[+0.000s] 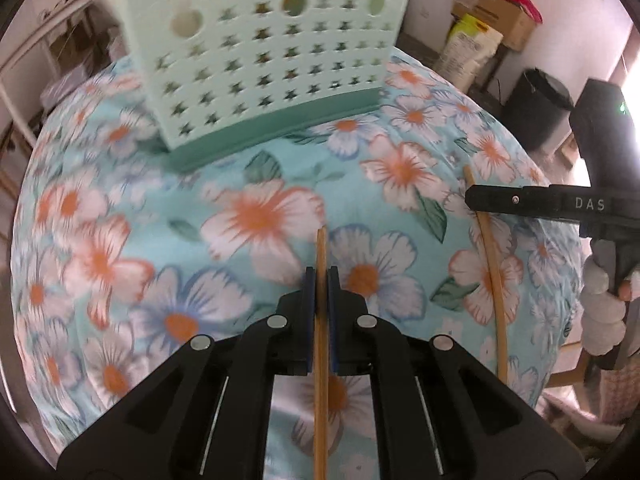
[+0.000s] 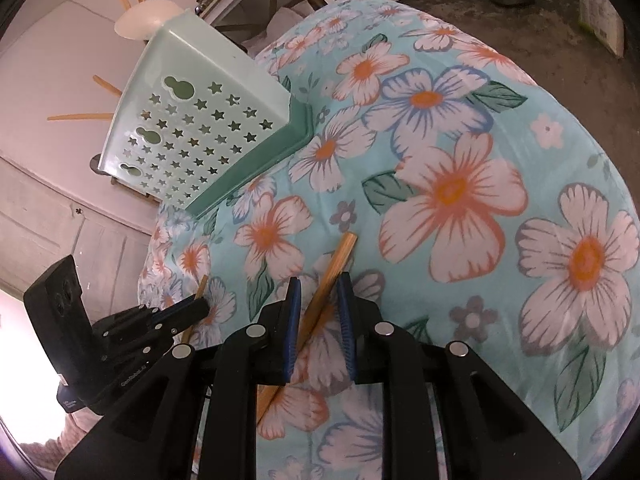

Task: Organize utensils
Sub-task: 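Close the left gripper on one chopstick while the right grasps the other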

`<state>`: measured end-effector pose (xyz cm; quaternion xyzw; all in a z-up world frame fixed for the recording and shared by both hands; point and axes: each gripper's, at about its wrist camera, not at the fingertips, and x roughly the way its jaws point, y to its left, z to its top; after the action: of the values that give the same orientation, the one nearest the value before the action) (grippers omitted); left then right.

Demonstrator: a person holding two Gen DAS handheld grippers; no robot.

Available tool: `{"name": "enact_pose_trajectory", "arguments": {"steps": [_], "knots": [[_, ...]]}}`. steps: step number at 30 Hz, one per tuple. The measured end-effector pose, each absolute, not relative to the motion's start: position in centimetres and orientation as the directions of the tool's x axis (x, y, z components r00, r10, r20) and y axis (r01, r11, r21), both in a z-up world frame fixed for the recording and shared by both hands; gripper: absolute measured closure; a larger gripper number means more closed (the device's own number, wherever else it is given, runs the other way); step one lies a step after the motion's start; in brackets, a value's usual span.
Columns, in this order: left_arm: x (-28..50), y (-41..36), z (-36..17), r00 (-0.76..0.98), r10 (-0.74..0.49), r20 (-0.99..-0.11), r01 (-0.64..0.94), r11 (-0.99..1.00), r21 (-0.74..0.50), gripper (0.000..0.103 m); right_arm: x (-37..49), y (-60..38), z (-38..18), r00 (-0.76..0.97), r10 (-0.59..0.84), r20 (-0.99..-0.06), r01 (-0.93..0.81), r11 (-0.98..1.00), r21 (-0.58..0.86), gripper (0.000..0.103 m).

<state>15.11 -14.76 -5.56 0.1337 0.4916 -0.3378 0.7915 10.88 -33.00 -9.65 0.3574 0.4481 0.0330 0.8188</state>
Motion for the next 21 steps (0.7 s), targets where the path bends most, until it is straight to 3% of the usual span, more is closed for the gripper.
{"name": "enact_pose_trajectory", "arguments": {"steps": [21], "knots": [[15.8,-14.3,-5.9,0.269,-0.428,-0.863,0.624,0.760,-0.182,0.097,11.8,-30.5,-8.9,0.582,0.246,-0.775,0.292,0.826,0.482,0.085]]}}
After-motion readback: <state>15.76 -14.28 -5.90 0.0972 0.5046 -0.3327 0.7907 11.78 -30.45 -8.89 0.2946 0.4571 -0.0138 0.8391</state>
